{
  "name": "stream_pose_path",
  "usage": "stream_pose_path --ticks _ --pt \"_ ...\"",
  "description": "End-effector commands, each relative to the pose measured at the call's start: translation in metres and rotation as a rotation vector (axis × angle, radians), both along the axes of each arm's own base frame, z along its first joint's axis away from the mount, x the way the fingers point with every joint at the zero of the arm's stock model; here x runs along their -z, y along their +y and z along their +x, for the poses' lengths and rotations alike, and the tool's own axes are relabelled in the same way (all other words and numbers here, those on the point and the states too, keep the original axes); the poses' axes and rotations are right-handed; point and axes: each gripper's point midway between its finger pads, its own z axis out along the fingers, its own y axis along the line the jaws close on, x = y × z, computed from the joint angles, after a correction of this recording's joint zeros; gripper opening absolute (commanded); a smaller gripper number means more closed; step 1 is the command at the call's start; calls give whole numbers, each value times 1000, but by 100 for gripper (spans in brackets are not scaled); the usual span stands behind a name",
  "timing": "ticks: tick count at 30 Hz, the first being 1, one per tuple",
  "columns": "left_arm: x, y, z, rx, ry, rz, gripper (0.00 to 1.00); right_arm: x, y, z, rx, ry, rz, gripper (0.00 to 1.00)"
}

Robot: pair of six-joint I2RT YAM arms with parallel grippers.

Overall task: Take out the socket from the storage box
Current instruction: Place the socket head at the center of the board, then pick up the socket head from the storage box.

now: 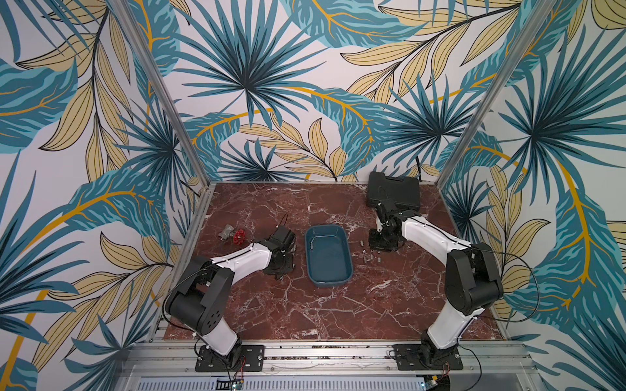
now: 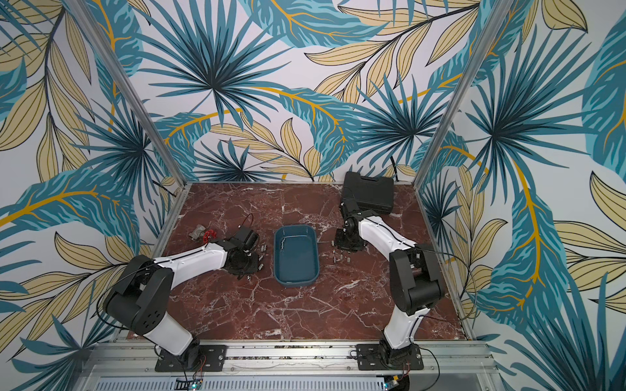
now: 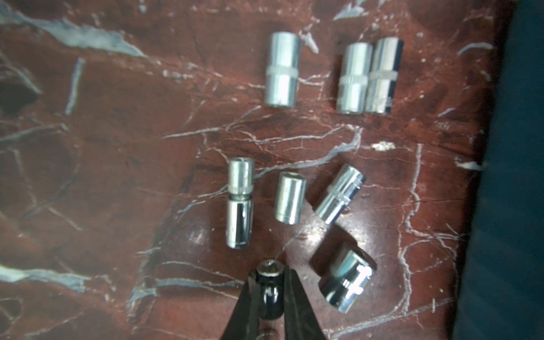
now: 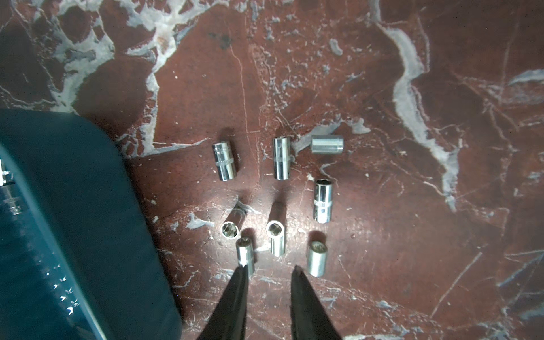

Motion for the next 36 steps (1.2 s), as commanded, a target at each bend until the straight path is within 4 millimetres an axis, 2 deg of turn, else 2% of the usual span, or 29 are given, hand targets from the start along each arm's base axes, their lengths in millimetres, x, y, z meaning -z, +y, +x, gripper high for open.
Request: stream_pose_path --ticks 1,12,21,24,28,33,36 --pt "-4 -4 7 4 -17 -23 21 2 -5 -6 4 14 -13 28" --pt "-15 -3 9 6 -41 -18 28 -1 -5 -7 3 8 -17 28" --pt "-39 3 14 -3 -96 1 29 -15 -1 -2 -37 -17 -35 28" --pt "-53 6 17 -4 -125 15 32 -30 15 5 -87 -69 -35 28" --pt "-70 10 21 -8 -157 32 33 -44 54 17 -167 -124 3 28" --pt "-82 16 22 -27 -191 34 36 -48 102 26 -232 -146 70 28" --pt "-85 20 20 -38 -198 36 37 -44 130 30 -267 -150 100 29"
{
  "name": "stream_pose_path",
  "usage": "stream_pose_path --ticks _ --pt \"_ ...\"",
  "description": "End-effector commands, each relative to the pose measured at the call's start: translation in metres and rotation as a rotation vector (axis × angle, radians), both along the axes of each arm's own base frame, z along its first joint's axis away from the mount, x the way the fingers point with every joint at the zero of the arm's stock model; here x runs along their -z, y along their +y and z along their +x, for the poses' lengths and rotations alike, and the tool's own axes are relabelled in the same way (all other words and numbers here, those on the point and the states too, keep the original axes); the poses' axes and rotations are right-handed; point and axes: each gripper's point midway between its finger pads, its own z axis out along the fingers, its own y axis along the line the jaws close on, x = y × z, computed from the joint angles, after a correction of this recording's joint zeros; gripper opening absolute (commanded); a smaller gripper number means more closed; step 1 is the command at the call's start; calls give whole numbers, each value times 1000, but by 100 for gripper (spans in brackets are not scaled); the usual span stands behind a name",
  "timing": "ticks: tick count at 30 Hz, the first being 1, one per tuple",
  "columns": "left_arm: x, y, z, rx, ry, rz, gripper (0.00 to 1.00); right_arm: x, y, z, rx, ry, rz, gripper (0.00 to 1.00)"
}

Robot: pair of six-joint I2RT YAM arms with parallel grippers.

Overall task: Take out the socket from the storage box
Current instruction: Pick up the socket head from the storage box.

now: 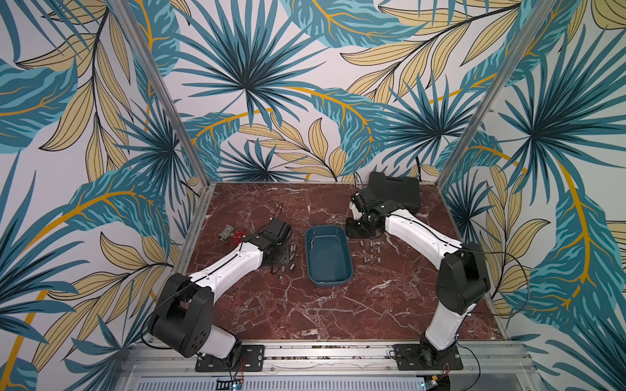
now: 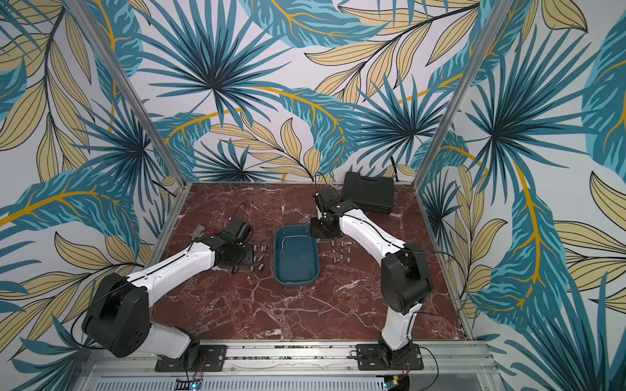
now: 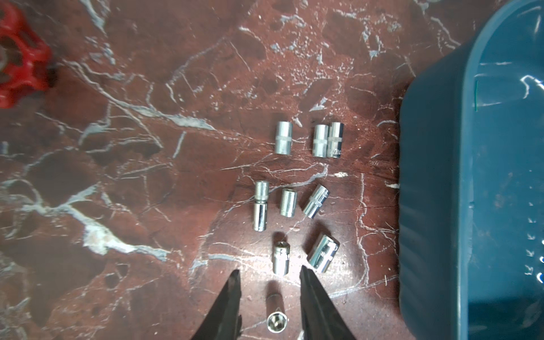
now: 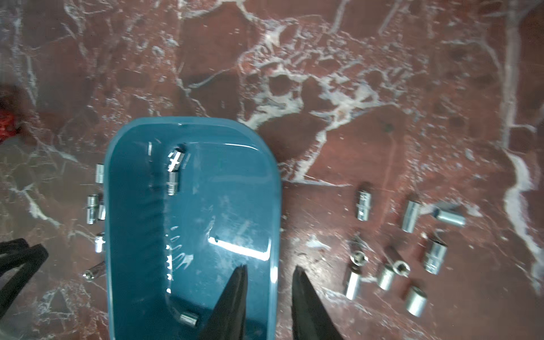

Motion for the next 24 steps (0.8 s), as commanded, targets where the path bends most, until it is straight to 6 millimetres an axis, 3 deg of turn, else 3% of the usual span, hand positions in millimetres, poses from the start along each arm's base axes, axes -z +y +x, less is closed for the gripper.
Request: stream_pose_path --ticks 1,9,24 --pt "-21 8 7 -24 -50 7 37 19 27 1 -32 40 19 29" --pt "-20 15 1 -47 -58 -8 38 47 78 3 -89 71 57 28" --pt "-7 11 -4 -30 -32 -35 37 86 125 5 -173 126 26 29"
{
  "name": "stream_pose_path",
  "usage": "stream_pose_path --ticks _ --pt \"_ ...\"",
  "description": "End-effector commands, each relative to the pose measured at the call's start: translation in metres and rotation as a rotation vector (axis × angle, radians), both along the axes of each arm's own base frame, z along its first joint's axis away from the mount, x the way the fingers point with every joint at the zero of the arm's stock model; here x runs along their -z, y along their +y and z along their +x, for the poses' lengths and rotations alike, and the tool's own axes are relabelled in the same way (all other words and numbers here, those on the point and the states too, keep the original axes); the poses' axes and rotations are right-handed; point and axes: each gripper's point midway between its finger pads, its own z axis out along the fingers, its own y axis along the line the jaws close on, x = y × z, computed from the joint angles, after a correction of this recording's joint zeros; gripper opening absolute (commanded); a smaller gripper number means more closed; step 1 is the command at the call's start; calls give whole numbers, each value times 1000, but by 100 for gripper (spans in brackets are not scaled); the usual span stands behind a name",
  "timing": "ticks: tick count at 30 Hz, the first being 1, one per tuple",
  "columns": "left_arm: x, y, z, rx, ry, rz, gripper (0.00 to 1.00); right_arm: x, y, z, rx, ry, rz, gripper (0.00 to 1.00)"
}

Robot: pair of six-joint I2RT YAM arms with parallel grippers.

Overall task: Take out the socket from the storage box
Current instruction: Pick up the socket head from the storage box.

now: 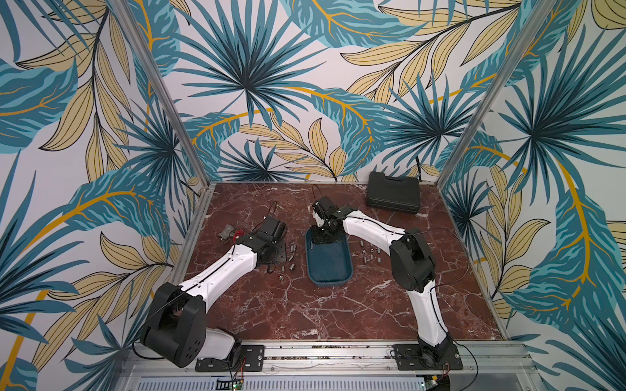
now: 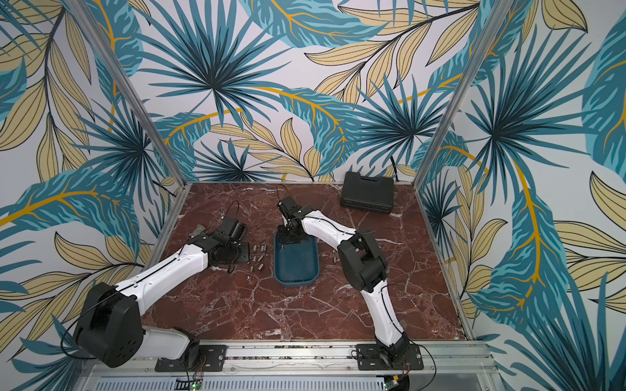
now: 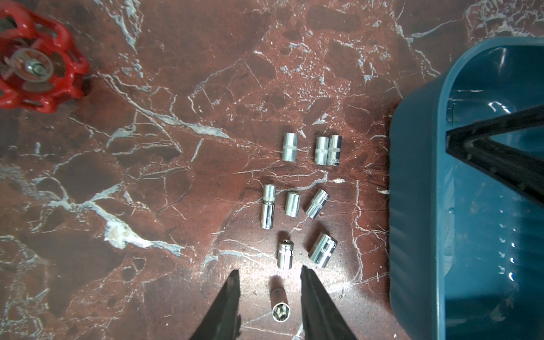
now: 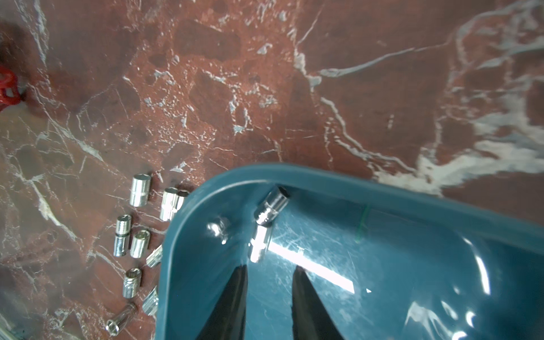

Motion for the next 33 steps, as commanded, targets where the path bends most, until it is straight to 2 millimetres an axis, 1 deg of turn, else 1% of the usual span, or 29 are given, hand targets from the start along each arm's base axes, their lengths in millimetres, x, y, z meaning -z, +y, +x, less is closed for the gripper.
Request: stream_pose_path --ticks 1,8,11,17,24,27,29,30,33 --pt "6 4 -5 -7 2 -2 37 15 8 -8 -22 40 -20 28" --pt "9 5 -7 -12 5 -6 37 31 17 -13 -47 66 -40 28" --pt "10 5 -8 -14 6 -7 37 39 15 -17 -50 83 -63 27" --pt "9 4 -7 -12 1 -10 37 55 -1 -20 -39 98 -153 22" --pt "8 3 -6 -8 -1 -13 37 62 -15 -20 -33 90 -228 15" --pt "5 2 -6 -8 -4 -19 37 56 -19 -20 -27 86 -220 10" --pt "1 2 -4 -7 -11 -21 37 43 -19 -18 -15 69 -183 9" --pt "-1 1 -4 -5 -17 -25 37 35 -19 -16 -7 54 -164 9" --pt "-7 -1 0 7 -30 -27 38 -1 -23 -9 18 -3 -87 9"
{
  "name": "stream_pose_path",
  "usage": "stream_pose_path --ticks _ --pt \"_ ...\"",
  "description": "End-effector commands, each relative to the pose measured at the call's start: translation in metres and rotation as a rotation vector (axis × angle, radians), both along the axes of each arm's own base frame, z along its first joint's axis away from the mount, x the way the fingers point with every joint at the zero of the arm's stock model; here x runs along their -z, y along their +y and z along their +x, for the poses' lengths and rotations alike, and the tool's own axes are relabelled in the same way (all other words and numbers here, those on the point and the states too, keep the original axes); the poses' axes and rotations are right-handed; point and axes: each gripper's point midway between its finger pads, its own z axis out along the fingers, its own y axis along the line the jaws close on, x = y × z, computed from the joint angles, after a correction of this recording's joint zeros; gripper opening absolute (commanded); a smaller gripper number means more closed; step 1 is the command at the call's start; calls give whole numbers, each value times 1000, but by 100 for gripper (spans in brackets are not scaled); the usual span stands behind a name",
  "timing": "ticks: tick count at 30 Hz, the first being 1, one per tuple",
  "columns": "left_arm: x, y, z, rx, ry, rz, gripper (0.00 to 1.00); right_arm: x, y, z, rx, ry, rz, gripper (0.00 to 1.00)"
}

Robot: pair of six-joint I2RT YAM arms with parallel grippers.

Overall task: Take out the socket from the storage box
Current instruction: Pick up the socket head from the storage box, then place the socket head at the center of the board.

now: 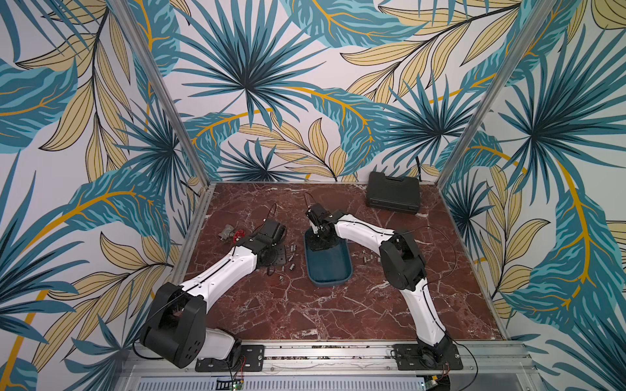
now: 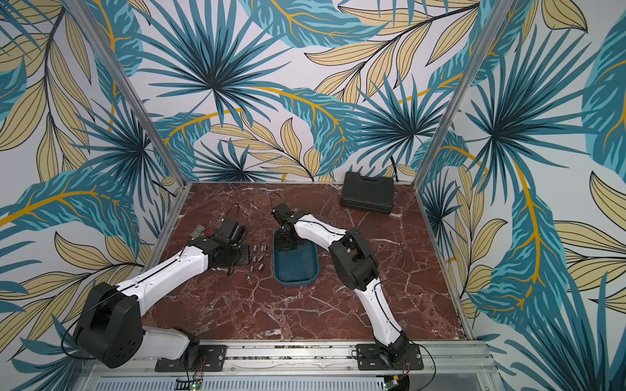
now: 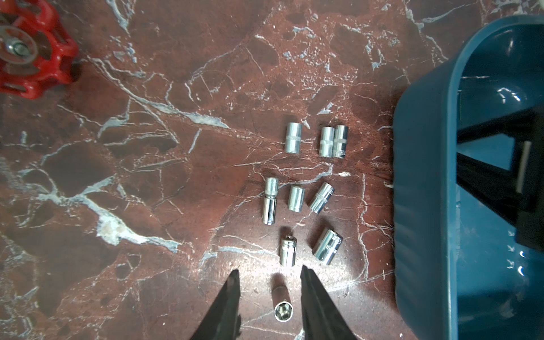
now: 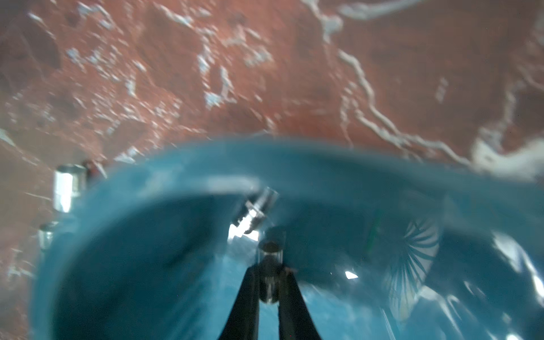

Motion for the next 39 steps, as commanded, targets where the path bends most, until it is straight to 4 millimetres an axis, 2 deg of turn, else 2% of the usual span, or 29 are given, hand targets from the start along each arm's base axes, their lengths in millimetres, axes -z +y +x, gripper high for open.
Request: stream_pose_path --ticks 1,4,7,9,11,15,20,23,27,33,39 --pt "-15 -2 5 13 -41 -17 38 -43 -16 6 39 -57 57 9" --pt "-15 -4 9 35 -28 -5 38 -81 -37 18 77 -122 98 9" --pt "-19 -9 15 52 -26 -9 38 -113 -73 26 146 -175 117 9" --pt "-21 -12 19 63 -32 -14 38 -126 -102 26 192 -201 105 9" --pt "-22 -14 23 71 -35 -16 38 -128 -132 19 235 -207 68 9" --pt "-19 -17 29 76 -31 -12 38 -109 -180 -7 311 -151 3 9" --pt "-14 -27 30 95 -17 -55 38 -70 -213 -53 378 -58 -61 9" --pt "-12 -28 31 98 -12 -58 38 -48 -220 -77 402 2 -79 9" --pt "-10 -29 30 99 -8 -62 38 -27 -227 -94 415 45 -105 9" --pt "-8 -28 28 96 -6 -62 37 -5 -235 -105 425 96 -156 9" --pt "-7 -27 26 94 -3 -60 37 7 -241 -104 435 111 -190 10"
